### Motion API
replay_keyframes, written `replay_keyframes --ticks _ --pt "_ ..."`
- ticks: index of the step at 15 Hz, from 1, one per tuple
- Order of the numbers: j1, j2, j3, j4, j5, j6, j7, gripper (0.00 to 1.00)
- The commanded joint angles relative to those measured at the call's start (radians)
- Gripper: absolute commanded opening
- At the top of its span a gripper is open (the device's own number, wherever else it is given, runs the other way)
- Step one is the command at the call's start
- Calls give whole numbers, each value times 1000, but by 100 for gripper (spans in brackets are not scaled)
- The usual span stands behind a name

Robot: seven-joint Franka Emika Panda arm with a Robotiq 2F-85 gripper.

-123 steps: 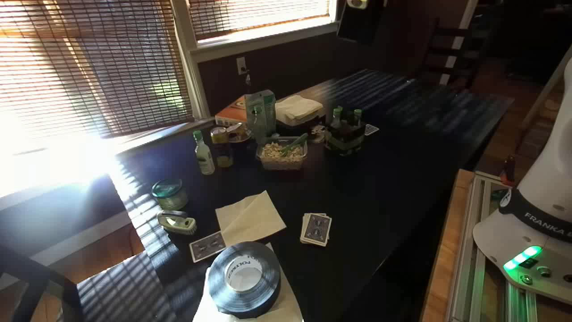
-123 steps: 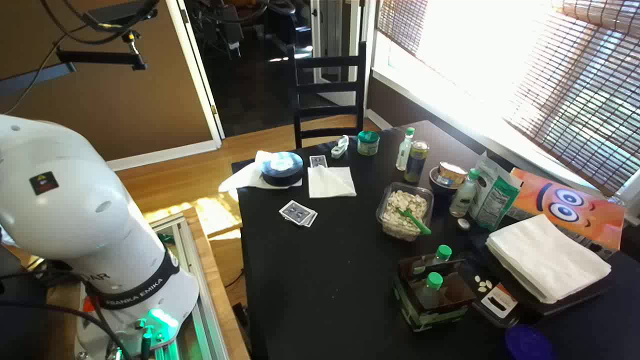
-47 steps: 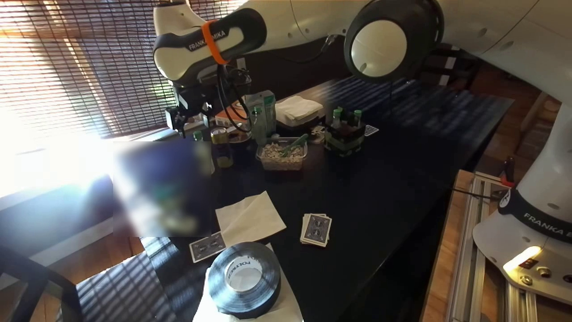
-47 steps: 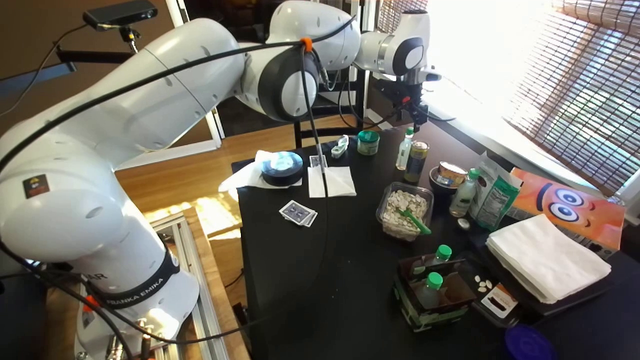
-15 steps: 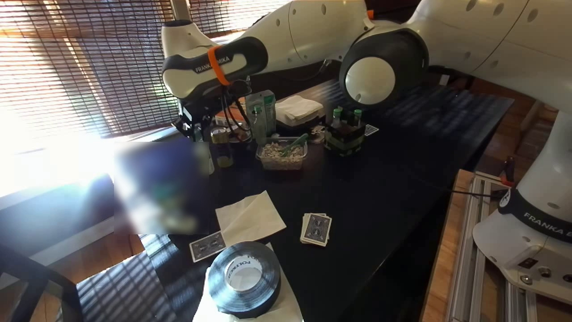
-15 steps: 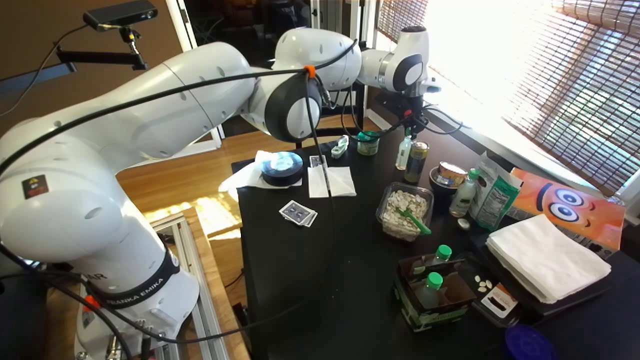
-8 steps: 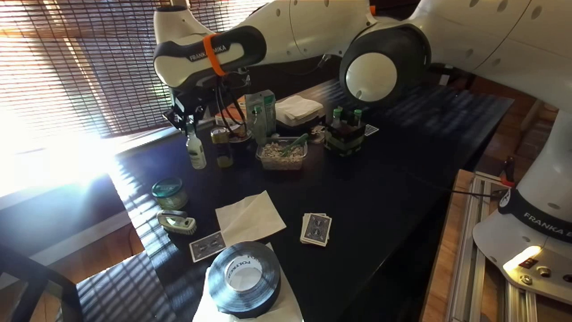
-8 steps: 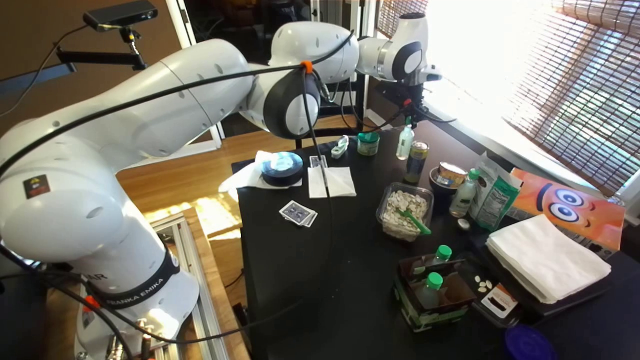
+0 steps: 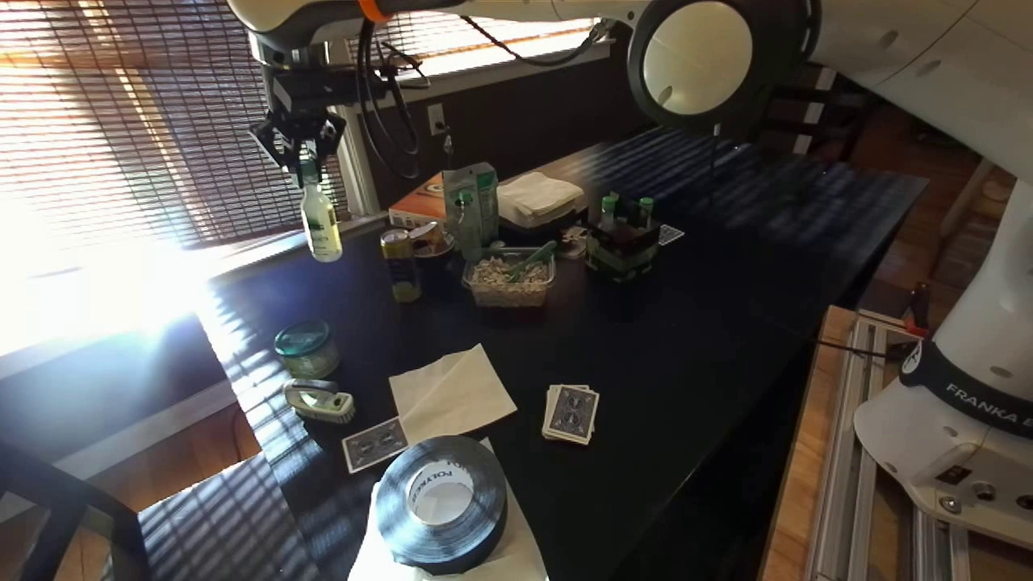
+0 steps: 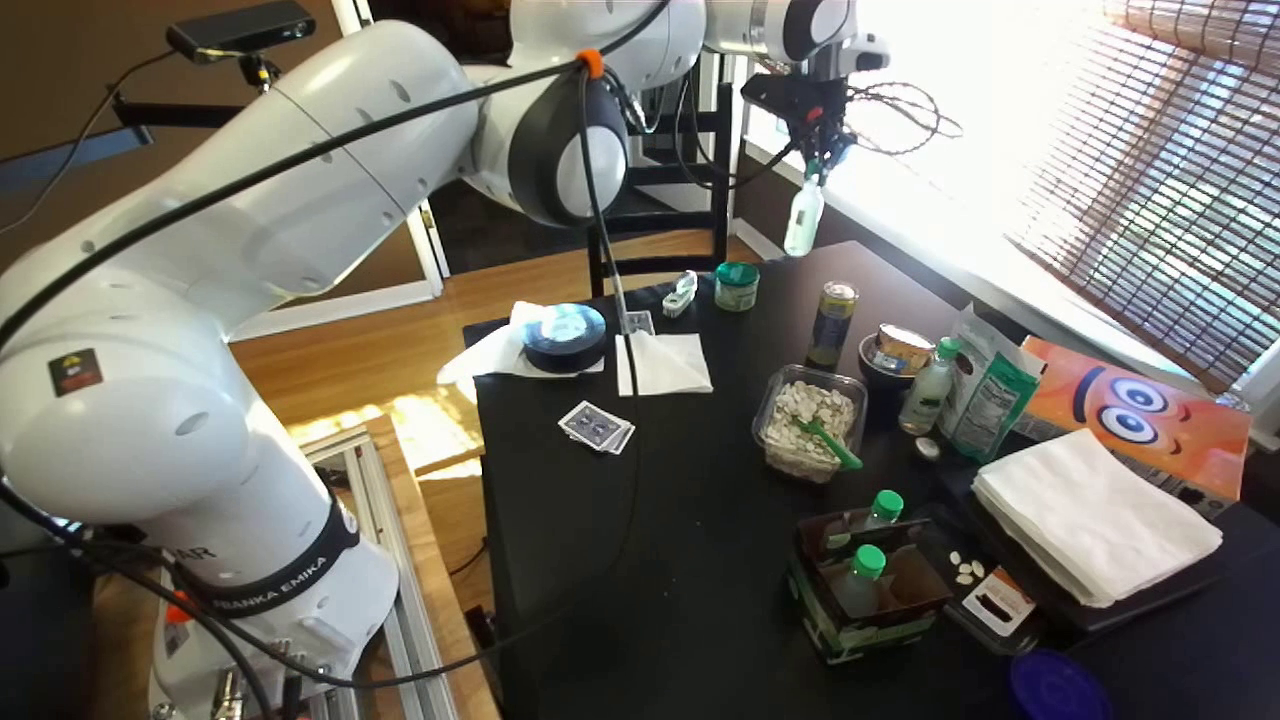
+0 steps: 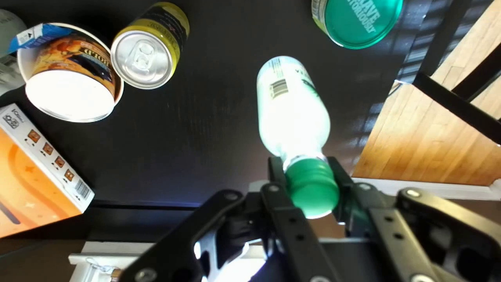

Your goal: Put the white bottle on the left inside the case of bottles

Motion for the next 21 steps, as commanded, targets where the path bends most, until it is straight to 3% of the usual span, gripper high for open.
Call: replay_keyframes --ticks 1,4,5,10,11,18,21 --pt "9 -67 -16 -22 -5 -67 88 7" --pt "-4 -74 12 -27 24 -71 107 7" --pt "0 -49 -2 -1 1 -51 87 29" --pt "-1 -49 4 -10 2 -53 95 29" --pt "-1 -49 4 -10 2 -53 96 7" --pt "-48 -110 -7 -48 14 -69 217 7" --pt "-49 -132 -35 -60 -6 -111 328 7"
